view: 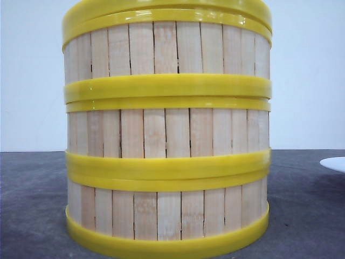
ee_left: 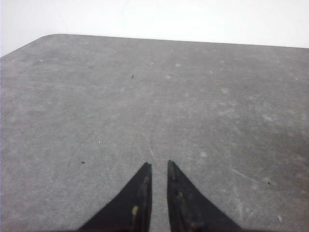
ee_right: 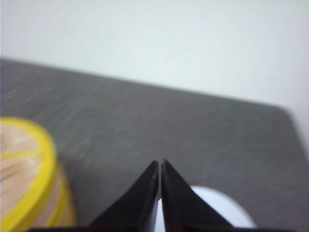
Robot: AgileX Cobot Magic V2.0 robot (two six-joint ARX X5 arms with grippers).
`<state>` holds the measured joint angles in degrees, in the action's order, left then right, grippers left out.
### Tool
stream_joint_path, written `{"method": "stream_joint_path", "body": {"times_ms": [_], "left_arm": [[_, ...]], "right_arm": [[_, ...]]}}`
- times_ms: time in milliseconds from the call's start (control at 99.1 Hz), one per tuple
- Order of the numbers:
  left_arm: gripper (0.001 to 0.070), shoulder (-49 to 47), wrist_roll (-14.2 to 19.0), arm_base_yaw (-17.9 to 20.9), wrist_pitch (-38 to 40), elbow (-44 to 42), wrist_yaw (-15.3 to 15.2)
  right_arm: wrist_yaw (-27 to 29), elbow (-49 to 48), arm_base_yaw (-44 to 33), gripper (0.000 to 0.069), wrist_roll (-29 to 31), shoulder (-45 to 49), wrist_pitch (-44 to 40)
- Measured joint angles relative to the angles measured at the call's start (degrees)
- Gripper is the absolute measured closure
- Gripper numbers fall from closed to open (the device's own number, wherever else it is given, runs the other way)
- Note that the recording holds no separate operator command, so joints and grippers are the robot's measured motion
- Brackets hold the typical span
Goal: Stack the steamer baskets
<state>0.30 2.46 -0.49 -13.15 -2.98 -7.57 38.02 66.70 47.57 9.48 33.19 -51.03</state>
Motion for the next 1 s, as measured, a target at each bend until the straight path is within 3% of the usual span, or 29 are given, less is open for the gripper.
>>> {"method": "stream_joint_path", "body": {"times_ms": [212, 454, 625, 999], "left_arm": [[0.0678, 0.0, 0.0, 0.0, 0.0, 0.0, 0.0], [0.0678, 0.0, 0.1, 0.0, 0.0, 0.0, 0.0], [0.0678, 0.0, 0.1, 0.0, 0.0, 0.0, 0.0], [0.0678, 0.0, 0.1, 0.0, 0.0, 0.0, 0.0]], "right_arm": [[-2.8, -0.6, -13.8, 0.0686, -8.7, 0.0, 9.0], [-23.2, -8.6, -36.0, 0.0686, -13.9, -2.1, 20.0], [-33.7, -17.9, -44.4, 0.0686, -14.2, -5.1, 26.9], [-35.5, -42.9, -48.4, 0.0686, -11.6, -18.7, 38.4]]}}
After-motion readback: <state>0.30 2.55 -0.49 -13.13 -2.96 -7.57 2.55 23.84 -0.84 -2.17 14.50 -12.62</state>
